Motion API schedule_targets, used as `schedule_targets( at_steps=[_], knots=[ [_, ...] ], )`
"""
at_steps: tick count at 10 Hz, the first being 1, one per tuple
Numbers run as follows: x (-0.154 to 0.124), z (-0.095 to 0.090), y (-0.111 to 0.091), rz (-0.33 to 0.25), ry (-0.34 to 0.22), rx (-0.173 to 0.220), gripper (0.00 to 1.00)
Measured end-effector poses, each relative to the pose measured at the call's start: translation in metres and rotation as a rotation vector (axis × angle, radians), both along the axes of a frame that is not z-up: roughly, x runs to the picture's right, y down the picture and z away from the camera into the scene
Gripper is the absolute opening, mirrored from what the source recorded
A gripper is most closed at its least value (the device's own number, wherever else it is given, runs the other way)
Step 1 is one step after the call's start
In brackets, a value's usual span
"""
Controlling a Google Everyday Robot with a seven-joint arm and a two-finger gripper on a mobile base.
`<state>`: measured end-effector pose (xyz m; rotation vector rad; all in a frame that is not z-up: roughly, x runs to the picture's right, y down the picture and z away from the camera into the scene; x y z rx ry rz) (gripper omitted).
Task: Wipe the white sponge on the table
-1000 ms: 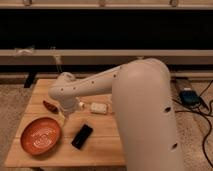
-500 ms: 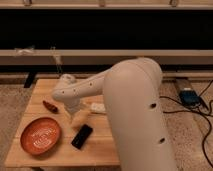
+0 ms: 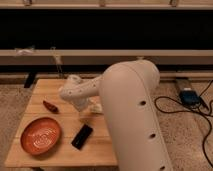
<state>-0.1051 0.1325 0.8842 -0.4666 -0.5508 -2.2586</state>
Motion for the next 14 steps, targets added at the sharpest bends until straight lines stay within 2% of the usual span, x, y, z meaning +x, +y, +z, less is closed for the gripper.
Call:
schedule_targets(
  at_steps=[2,6,9,10,14],
  knots=[
    [0.008,0.006,-0.003,0.012,0.021,0.014,0.80],
    [0.025,0.009,-0.008,0.052,0.041,0.045,0.41],
    [0.028,0.008,-0.008,0.065,0.039,0.053,0.08],
    [0.028,0.007,-0.008,0.064,0.038,0.053,0.02],
    [0.027,0.004,-0.005,0.052,0.039,0.047,0.00]
  ],
)
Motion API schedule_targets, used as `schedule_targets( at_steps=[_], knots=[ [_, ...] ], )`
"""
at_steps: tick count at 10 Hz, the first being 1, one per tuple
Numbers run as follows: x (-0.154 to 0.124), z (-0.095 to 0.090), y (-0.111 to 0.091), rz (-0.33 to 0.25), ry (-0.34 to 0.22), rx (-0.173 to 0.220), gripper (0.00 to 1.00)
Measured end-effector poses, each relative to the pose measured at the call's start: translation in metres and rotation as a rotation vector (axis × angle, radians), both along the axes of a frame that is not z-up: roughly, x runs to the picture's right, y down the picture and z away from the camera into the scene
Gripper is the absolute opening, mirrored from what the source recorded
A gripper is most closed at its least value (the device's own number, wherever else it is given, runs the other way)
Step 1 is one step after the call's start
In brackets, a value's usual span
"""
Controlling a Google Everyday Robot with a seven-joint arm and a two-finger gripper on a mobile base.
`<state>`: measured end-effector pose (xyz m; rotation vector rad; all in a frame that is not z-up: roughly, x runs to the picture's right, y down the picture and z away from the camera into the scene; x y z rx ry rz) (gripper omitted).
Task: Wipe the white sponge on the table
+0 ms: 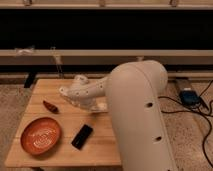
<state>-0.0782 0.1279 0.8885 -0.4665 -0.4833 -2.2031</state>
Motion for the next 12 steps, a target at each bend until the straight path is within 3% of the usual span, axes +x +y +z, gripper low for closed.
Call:
schedule_targets(
  at_steps=[4,6,9,12],
  knots=[
    [-0.011,-0.007,0.004,-0.003,-0.026,-0.029,0.00],
    [-0.041,-0.014,0.007,-0.018,-0.086,-0.056,0.00],
    [-0.072,-0.027,0.016,-0.026,-0.163,-0.122,0.00],
    [-0.075,-0.042,0.031,-0.006,-0.184,-0.207,0.00]
  ],
)
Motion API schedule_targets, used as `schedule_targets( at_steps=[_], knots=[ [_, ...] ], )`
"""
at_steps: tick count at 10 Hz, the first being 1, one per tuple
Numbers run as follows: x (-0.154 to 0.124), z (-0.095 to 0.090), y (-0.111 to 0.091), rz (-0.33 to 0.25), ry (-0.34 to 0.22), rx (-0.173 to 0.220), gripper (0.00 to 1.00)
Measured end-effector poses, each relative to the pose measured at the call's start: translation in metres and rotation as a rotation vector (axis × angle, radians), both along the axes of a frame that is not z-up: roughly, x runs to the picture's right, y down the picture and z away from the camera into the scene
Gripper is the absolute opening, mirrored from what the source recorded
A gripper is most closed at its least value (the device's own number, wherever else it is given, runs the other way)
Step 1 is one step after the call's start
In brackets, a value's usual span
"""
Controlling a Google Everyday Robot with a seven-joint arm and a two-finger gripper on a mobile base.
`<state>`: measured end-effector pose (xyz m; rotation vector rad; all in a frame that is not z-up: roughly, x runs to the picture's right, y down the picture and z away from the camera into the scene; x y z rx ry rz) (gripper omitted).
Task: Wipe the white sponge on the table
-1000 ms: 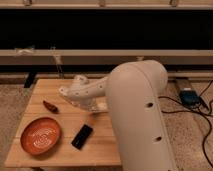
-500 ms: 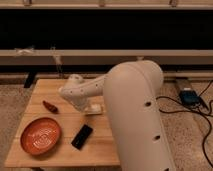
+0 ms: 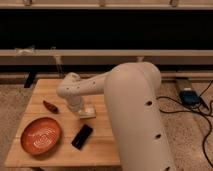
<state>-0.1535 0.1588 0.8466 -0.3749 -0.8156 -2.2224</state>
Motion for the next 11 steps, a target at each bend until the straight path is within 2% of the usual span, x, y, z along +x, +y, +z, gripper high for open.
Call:
schedule_targets(
  at_steps=[1,2,4,6,8,11],
  knots=[
    [0.006,-0.007,0.009,0.007,0.009,-0.034,0.00],
    [0.014,-0.011,0.014,0.012,0.021,-0.053,0.00],
    [0.042,-0.018,0.024,0.033,0.081,-0.082,0.00],
    [0.068,-0.015,0.023,0.049,0.142,-0.084,0.00],
    [0.091,0.003,0.012,0.055,0.196,-0.065,0.00],
    [0.096,0.006,0.009,0.054,0.206,-0.061,0.00]
  ],
)
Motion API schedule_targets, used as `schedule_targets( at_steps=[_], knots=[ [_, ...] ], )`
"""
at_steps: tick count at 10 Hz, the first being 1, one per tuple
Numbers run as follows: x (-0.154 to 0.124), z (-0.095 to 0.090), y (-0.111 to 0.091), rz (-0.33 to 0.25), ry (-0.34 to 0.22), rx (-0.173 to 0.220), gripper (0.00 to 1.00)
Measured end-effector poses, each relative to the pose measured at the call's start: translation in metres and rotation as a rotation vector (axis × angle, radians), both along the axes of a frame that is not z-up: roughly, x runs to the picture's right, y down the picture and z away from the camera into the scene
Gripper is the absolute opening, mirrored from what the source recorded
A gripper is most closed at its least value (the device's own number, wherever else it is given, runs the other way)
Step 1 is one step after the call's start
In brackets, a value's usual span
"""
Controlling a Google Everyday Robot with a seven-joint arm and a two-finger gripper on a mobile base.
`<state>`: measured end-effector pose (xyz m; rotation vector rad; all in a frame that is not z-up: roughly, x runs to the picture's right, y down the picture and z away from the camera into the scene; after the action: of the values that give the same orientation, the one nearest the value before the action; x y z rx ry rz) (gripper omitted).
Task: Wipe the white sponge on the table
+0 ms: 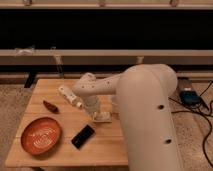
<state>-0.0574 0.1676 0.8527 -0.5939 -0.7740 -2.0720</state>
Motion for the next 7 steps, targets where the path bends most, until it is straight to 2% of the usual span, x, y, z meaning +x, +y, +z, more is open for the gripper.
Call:
schedule_targets(
  at_steps=[2,5,7],
  knots=[
    [0.000,0.001,-0.001,0.001,0.002,0.002,0.00],
    [-0.009,0.022,-0.024,-0.013,-0.006,0.052,0.00],
    [-0.008,0.020,-0.022,-0.009,-0.006,0.048,0.00]
  ],
)
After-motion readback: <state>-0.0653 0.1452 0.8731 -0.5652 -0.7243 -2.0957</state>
